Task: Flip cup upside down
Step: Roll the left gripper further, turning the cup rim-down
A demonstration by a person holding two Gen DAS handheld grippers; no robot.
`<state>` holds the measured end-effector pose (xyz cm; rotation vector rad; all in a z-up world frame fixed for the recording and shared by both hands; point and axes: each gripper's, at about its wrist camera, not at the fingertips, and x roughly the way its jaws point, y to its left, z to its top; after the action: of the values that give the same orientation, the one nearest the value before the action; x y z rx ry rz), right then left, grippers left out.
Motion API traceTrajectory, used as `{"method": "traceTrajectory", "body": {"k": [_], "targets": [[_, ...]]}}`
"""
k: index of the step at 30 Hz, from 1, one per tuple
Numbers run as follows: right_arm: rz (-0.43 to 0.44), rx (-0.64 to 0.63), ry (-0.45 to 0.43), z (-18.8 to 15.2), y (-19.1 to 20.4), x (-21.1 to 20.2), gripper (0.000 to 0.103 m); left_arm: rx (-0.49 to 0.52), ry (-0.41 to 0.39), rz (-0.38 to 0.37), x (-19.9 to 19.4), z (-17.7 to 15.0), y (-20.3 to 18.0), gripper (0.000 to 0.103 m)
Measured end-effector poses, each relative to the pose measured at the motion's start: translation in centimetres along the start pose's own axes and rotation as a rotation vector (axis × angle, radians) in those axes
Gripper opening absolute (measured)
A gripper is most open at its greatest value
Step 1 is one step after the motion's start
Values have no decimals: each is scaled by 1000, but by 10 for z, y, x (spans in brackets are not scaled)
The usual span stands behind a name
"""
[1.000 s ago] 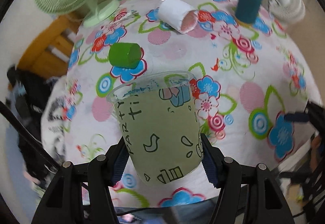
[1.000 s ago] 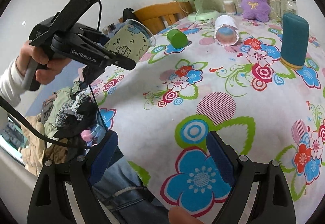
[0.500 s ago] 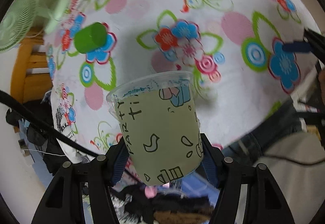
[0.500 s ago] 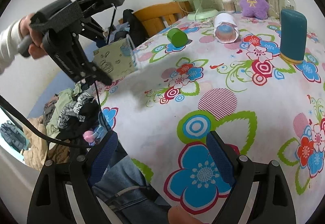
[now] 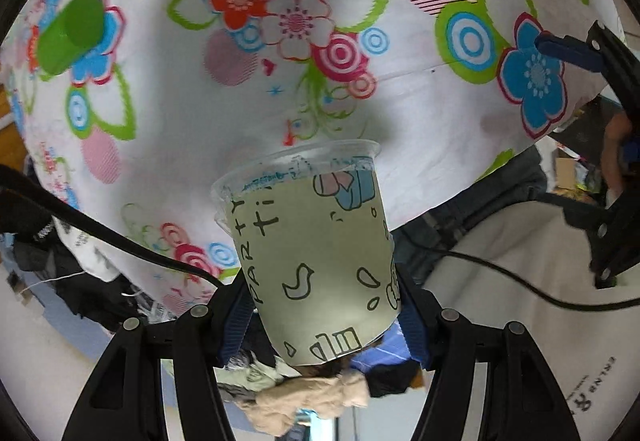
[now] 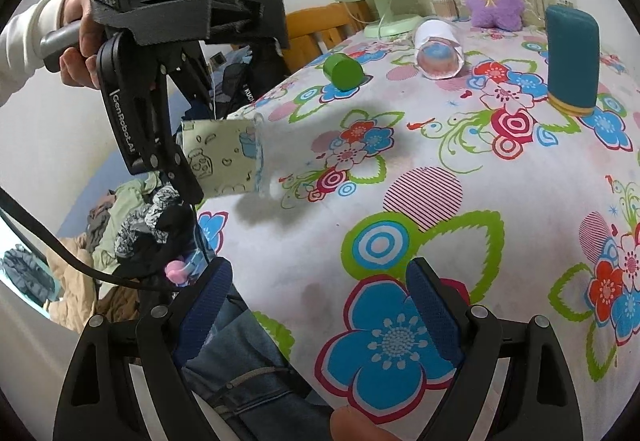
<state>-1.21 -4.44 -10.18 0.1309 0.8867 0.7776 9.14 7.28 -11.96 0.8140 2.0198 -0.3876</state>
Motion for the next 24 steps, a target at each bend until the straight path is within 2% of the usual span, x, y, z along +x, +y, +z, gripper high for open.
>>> {"method": "traceTrajectory", "body": {"k": [5,12,18,24], "targets": [[-7,4,-5,2,-2,1,90,40,69,-4,8,14,-8,67],[-15,-6,-14,3,1,5,90,33,125,5,14,32,-8,68],[-22,9,-28,6,-3,5,90,26,124,16,9,47,-7,68],[-56,13,-49,11,-7,0,90,14,98,10,3,47,-13,75]]}}
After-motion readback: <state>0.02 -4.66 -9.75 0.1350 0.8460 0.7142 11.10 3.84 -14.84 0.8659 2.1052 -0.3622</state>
